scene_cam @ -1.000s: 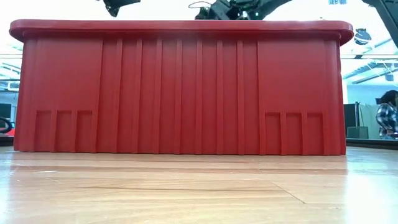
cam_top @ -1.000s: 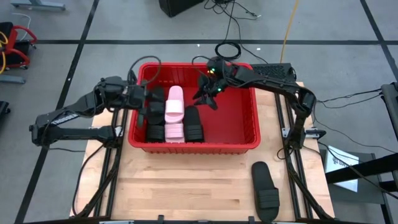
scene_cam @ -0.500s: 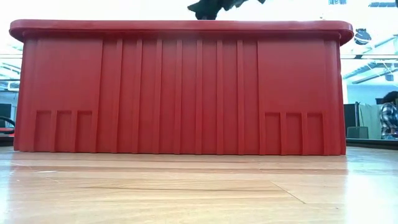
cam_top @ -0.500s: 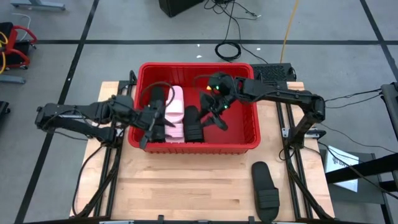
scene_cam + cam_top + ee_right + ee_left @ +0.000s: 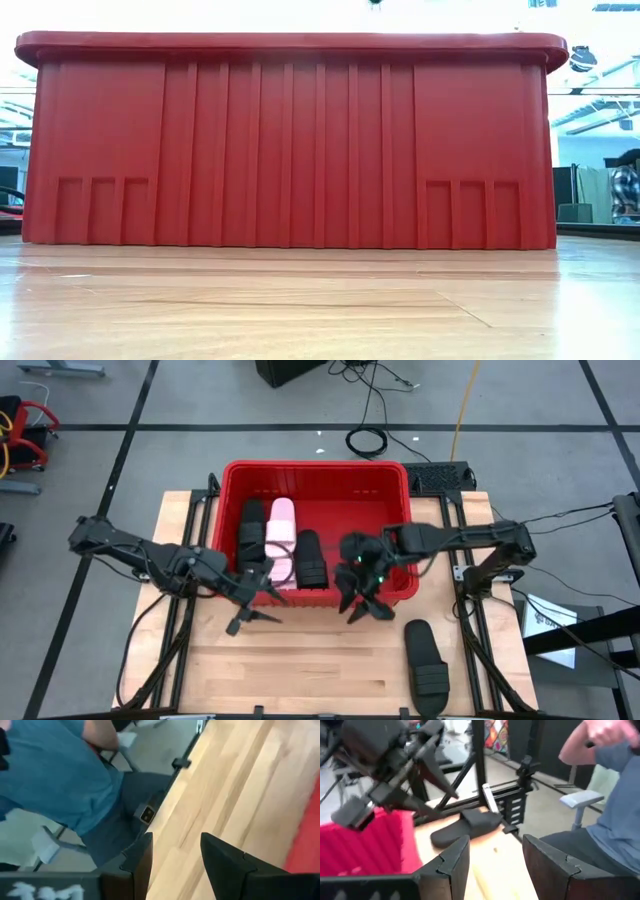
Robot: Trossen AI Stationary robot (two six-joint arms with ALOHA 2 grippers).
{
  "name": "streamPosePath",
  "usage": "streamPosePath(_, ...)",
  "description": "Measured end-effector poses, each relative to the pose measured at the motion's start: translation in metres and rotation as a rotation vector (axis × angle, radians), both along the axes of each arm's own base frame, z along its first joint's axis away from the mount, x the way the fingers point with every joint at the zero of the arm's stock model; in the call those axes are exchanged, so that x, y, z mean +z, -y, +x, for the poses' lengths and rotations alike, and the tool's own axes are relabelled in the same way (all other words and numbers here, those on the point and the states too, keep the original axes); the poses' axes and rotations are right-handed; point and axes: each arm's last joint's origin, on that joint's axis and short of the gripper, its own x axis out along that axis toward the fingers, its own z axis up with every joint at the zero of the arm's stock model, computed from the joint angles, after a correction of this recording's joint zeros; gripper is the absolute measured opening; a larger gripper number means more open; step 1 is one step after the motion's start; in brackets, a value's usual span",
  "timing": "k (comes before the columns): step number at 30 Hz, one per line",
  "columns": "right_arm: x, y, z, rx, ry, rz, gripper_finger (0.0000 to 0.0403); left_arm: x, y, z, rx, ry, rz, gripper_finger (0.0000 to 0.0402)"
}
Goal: Pick and place slides into bin
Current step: Put the black slipper into the red bin
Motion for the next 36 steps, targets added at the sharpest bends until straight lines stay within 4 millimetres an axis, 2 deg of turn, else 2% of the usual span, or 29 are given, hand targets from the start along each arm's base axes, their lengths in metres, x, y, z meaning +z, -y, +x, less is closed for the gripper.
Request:
streamPosePath(5, -0.005, -0.027, -0.007, -0.036, -0.061, -0.103, 0.0155, 0.001, 0.009, 0.0, -0.012, 0.019, -0.003, 0.0179)
streamPosePath(10, -0.011, -0.048, -0.02, -0.065, -0.208, -0.144, 0.0155, -0.01, 0.017, -0.004, -0.019, -0.099, 0.006, 0.0179)
streamPosePath(16, -0.029, -0.07, -0.036, -0.129, -0.366, -0.249, 0.0155, -0.019, 0.028, 0.0, -0.021, -0.137, 0.022, 0.0179)
streamPosePath(22, -0.064, -0.077, -0.052, -0.176, -0.583, -0.29, 0.0155, -0.023, 0.032, 0.007, -0.019, -0.133, 0.008, 0.0179)
streamPosePath(27, -0.081, -0.081, -0.067, -0.193, -0.726, -0.324, 0.0155, -0.023, 0.031, 0.008, 0.031, -0.139, -0.017, 0.0179)
streamPosePath(30, -0.082, -0.086, -0.073, -0.211, -0.752, -0.347, 0.0155, -0.023, 0.031, 0.008, 0.031, -0.138, -0.017, 0.0179)
streamPosePath(36, -0.068, -0.096, -0.09, -0.286, -0.762, -0.305, 0.0155, -0.022, 0.031, 0.008, 0.031, -0.133, -0.018, 0.0179)
